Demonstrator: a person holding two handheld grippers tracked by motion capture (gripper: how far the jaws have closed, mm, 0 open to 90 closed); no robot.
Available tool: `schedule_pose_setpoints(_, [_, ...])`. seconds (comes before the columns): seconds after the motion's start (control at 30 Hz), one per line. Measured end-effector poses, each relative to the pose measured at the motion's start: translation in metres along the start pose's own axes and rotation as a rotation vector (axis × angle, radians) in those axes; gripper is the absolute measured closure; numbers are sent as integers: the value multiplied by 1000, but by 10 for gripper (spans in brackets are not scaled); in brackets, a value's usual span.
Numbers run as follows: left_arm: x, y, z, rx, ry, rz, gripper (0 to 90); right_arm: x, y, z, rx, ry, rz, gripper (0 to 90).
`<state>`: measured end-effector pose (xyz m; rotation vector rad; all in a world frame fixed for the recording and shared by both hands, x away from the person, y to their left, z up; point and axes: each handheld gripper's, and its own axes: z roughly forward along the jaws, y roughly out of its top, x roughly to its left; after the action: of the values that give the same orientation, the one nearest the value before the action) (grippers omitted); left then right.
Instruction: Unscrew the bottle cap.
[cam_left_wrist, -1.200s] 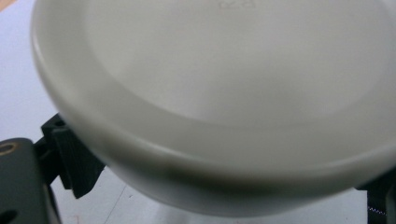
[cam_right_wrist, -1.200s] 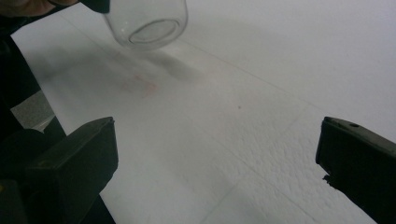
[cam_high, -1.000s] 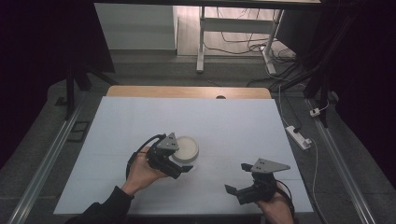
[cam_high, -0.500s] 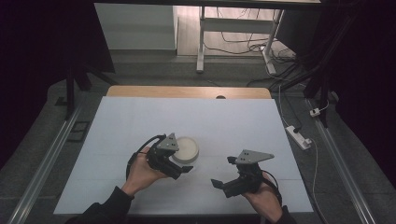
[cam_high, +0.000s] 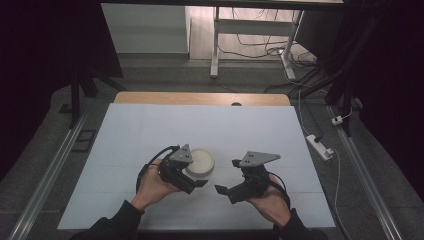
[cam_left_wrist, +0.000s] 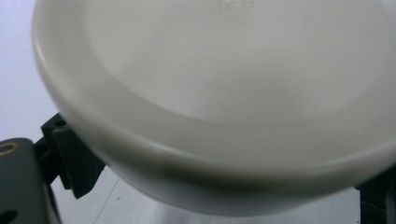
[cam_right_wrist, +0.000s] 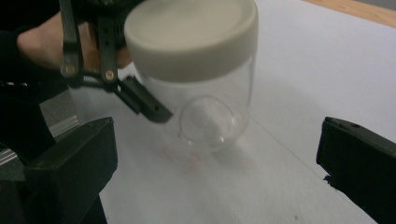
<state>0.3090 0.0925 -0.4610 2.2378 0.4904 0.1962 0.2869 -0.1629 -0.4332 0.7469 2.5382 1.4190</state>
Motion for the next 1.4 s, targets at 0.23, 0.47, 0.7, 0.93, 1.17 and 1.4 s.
schedule_pose_setpoints(0.23, [0,0,0,-3,-6,-1,75,3,14,13,2,-6,-23,0])
schedule_pose_setpoints(0.47, [-2,0,3,3,-4,1,75,5,24,27,-8,-2,-14,0])
schedule_pose_setpoints(0.7, [-3,1,4,8,11,-16,75,10,38,42,-14,-18,-20,0])
schedule_pose_setpoints(0.93, [-6,3,4,9,28,-25,75,13,42,57,-7,-32,-13,11])
schedule_pose_setpoints(1.17, [-6,3,5,11,22,-22,75,16,41,58,-22,-44,-41,64])
schedule_pose_setpoints(1.4, [-3,4,1,-16,-59,-1,75,13,43,53,-33,12,-79,70])
